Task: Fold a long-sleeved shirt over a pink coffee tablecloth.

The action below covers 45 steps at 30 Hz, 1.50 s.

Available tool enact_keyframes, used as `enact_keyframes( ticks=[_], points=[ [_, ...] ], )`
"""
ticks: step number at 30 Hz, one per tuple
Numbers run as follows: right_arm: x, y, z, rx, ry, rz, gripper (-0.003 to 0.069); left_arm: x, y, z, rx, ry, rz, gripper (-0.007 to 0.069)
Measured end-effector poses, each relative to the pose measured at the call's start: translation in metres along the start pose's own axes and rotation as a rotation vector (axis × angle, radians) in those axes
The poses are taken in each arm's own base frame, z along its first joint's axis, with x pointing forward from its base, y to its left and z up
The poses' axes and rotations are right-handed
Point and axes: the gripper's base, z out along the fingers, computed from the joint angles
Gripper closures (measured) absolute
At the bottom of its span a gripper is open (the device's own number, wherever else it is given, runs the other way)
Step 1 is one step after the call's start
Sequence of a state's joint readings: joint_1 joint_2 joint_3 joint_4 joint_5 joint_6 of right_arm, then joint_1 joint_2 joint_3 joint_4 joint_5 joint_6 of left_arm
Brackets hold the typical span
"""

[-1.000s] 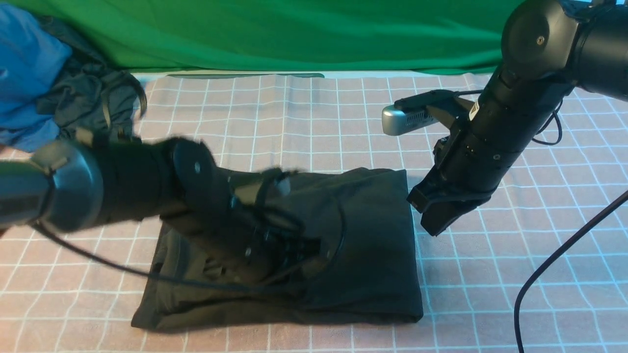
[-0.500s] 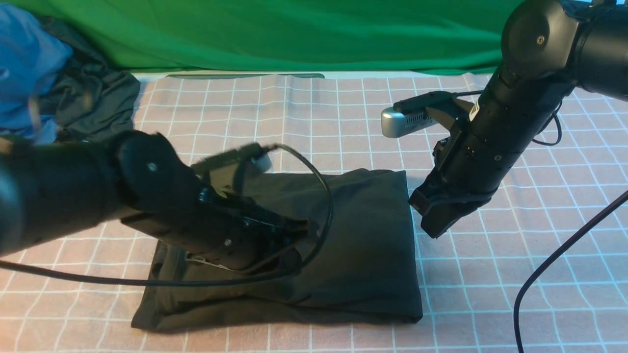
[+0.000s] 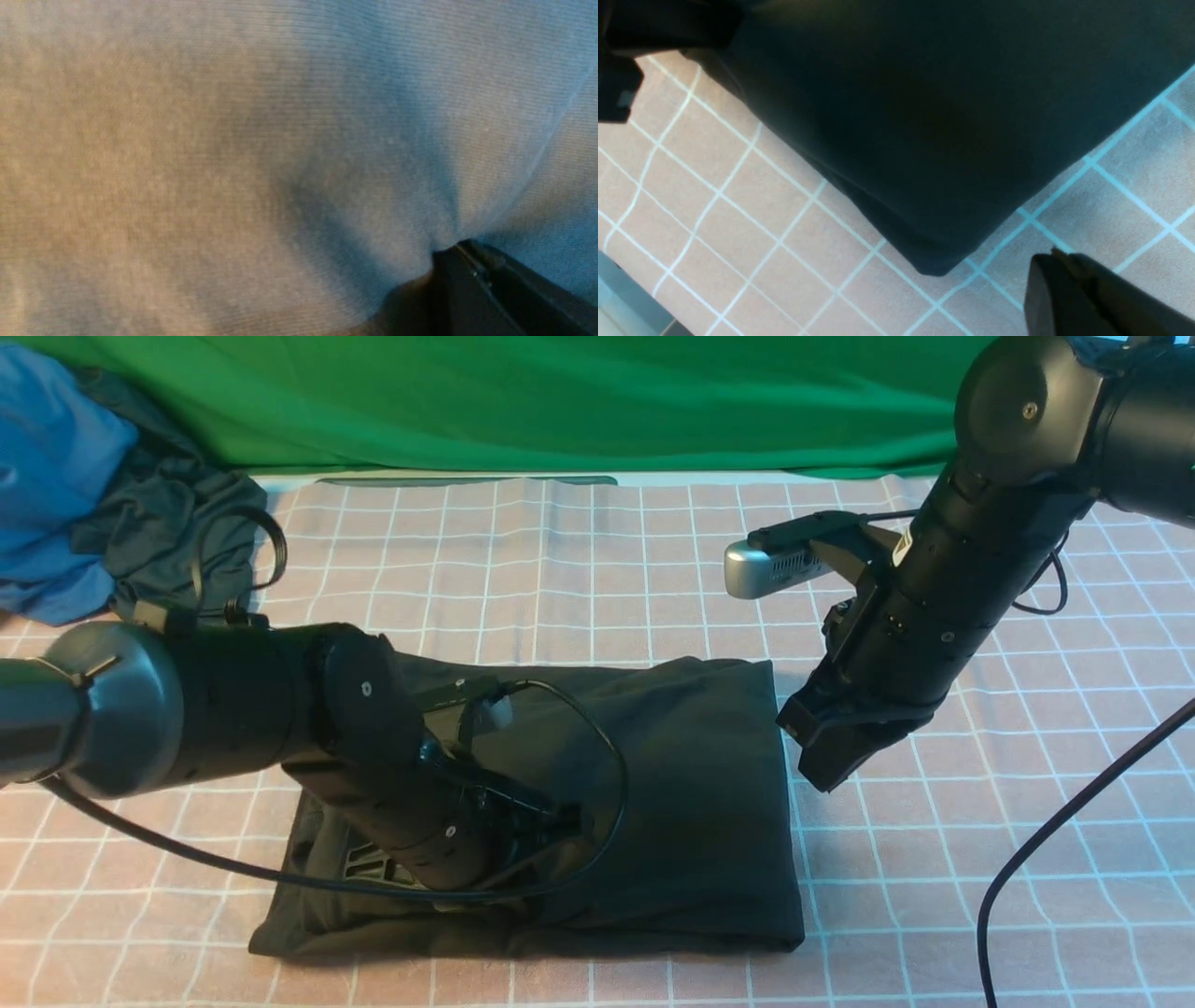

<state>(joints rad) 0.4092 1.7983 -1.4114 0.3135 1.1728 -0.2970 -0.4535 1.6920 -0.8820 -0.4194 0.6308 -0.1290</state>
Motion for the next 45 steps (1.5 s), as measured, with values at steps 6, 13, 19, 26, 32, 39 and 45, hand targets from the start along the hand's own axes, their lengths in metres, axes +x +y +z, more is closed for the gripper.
enact_keyframes(
  ticks=[6,13,19,26,32,39,45],
  points=[
    [0.001,0.000,0.000,-0.004,0.006,-0.007,0.0620,0.005,-0.005,-0.035,0.014,-0.072,0.026,0.0610],
    [0.000,0.000,0.000,-0.004,-0.005,-0.012,0.0620,0.012,0.011,-0.053,-0.095,-0.137,-0.009,0.0610],
    [-0.001,0.000,0.000,-0.002,-0.010,-0.013,0.0620,0.021,0.040,-0.021,-0.131,-0.086,-0.104,0.0610],
    [-0.001,0.001,-0.002,0.000,-0.017,-0.015,0.0620,0.020,0.053,-0.038,-0.153,-0.080,-0.125,0.0610],
    [0.008,0.012,-0.047,0.062,-0.170,-0.050,0.0620,0.021,0.040,-0.113,-0.078,-0.286,-0.095,0.0610],
    [0.044,0.038,-0.137,0.187,-0.500,-0.070,0.0620,0.048,0.037,-0.174,-0.008,-0.500,-0.072,0.0610],
    [0.109,0.074,-0.230,0.264,-0.964,-0.135,0.0620,0.098,0.037,-0.231,0.057,-0.767,0.008,0.0610]
  ],
)
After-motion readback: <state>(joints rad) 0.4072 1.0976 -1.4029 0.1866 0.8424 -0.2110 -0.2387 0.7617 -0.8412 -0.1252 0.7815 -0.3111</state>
